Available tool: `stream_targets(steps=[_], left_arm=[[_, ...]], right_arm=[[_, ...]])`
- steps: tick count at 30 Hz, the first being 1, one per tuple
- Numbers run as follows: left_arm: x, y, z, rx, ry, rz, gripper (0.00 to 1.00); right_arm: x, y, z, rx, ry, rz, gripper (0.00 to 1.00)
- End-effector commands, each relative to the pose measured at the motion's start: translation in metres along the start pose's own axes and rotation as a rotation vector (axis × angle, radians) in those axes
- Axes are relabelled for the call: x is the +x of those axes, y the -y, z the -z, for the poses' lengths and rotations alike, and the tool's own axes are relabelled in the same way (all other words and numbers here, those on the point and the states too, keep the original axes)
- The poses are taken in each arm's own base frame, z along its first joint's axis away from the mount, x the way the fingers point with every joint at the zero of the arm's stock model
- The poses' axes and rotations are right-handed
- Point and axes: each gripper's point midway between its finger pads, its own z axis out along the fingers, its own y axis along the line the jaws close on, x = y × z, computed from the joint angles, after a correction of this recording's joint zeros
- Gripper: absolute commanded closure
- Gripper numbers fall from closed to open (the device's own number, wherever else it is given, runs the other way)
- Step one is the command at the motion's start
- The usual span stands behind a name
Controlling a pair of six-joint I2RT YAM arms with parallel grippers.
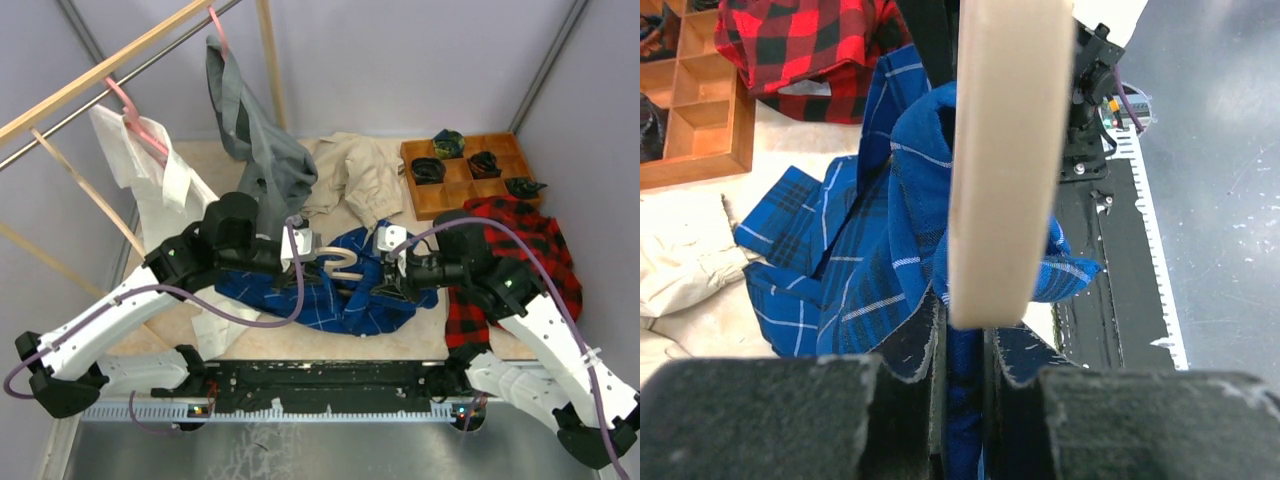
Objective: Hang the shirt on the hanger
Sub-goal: Hang the shirt on the hanger.
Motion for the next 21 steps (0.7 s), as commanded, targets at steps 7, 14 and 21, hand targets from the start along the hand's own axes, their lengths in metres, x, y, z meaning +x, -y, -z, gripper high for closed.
stream_targets(steps=[7,14,21], left_arm=[[-0.046,-0.021,0.017,-0.172,0.162,-0.028,0.56],[-0.059,-0.044,0.031,-0.34,0.252,0.066,0.22],[-0.067,-0.067,0.044,-0.503,0.369,0.184,0.13]], right_arm=[[-0.028,0.029,0.017,0.215,0.103,0.082,1.0],[-0.032,0.052,0.03,0.383,0.146,0.112,1.0],[-0.033,0.066,0.037,0.483,0.164,0.063,1.0]])
